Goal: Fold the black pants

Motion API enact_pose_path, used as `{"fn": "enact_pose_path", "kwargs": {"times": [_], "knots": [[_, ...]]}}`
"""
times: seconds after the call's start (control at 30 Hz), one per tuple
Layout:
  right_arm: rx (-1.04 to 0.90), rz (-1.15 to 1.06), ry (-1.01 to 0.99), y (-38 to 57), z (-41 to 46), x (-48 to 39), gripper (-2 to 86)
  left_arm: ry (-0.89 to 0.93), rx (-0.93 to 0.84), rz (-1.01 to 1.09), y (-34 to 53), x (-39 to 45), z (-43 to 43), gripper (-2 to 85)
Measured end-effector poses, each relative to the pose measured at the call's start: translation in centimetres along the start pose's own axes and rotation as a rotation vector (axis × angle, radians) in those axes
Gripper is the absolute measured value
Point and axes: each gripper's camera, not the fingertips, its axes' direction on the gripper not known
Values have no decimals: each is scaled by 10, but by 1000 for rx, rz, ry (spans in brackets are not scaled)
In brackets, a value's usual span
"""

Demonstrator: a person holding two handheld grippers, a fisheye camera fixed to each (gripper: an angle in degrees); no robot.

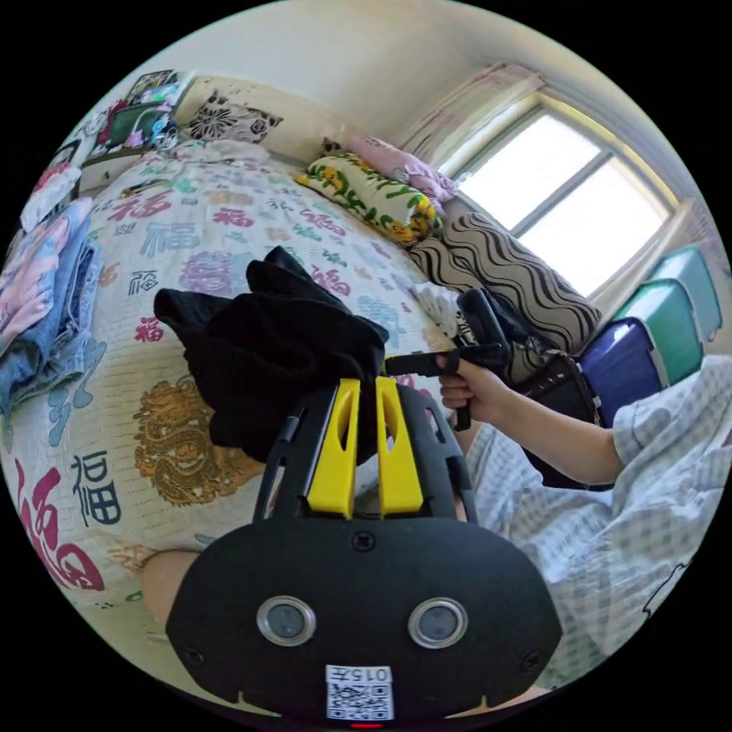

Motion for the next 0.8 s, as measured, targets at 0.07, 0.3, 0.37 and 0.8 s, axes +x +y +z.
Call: {"fn": "enact_pose_path", "kwargs": {"times": [0.07,0.3,0.37,0.8], "knots": [[76,153,-40,54,-33,33,-3,17,-53,43,14,28,18,35],[29,274,28,139,-56,47,8,167,-295,-91,36,30,69,74],[106,242,40,141,-70,38,32,108,-176,-126,33,26,37,90],[-249,-151,131,111,43,-86,136,-230,-80,-552,12,-115,-16,116]]}}
